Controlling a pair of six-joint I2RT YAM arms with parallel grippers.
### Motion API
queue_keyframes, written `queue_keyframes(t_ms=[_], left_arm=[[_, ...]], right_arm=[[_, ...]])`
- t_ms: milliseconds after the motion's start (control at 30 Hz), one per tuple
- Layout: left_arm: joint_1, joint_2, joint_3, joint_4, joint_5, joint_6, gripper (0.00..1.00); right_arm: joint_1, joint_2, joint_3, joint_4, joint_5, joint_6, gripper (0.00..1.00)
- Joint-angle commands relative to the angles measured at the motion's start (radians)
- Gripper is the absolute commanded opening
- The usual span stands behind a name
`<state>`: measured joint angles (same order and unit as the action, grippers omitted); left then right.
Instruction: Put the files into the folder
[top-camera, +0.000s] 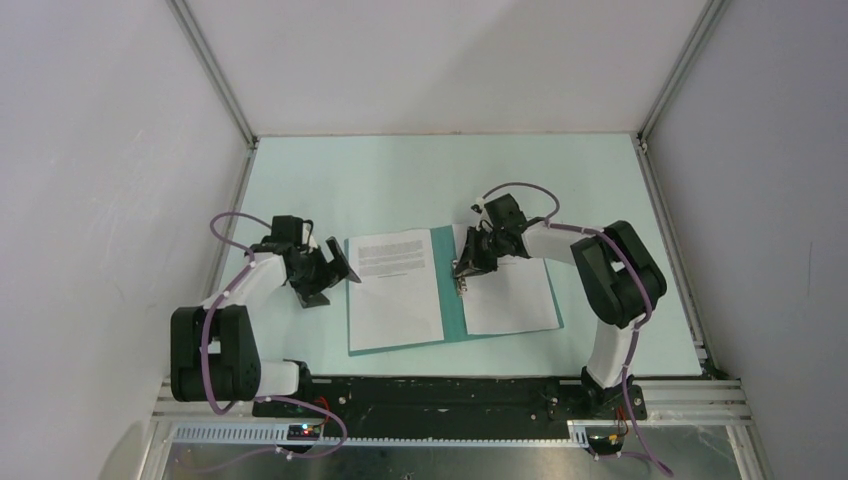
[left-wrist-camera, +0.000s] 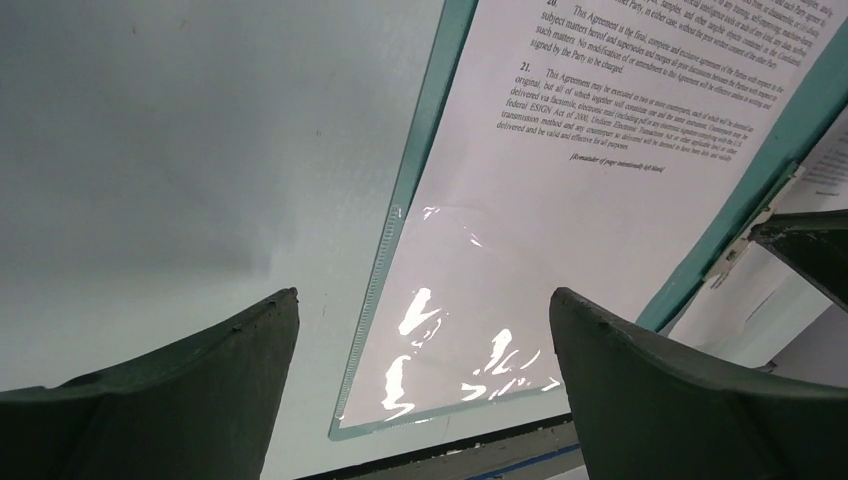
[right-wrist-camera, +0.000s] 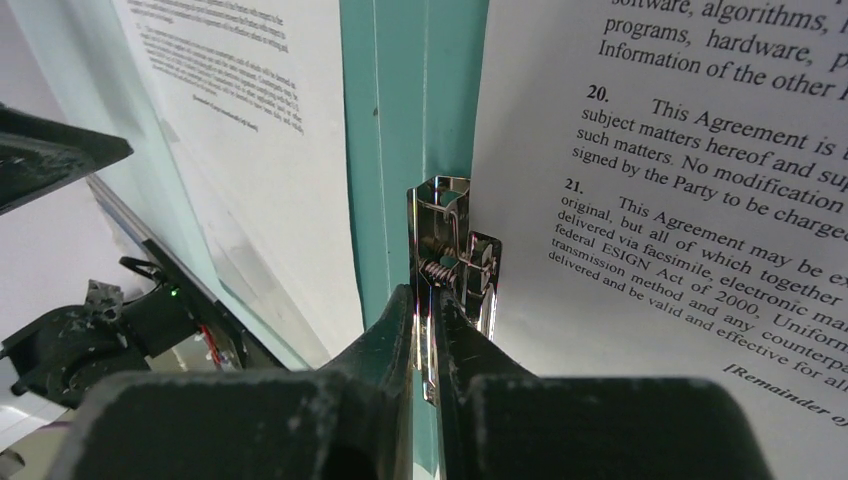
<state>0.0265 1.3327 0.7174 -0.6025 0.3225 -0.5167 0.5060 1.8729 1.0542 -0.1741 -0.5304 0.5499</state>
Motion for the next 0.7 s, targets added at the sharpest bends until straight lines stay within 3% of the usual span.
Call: queue_keyframes(t_ms=[0,467,667], left_arm=[[0.007,0.003,0.019,0.008,-0.002,0.035,1.0],[0.006,0.007,0.008,0.027,0.047,0.048,1.0],[0.006,-0.006,-0.016,0.088,0.137,0.033,1.0]], right_arm=[[-0.002,-0.089,0.006,0.033,-0.101,0.025,0.0],[-0.017,-0.157,0.006,0.034,-0.151,0.044,0.0],[-0.029,-0.175,0.007,0.033,-0.17,0.048,0.0]])
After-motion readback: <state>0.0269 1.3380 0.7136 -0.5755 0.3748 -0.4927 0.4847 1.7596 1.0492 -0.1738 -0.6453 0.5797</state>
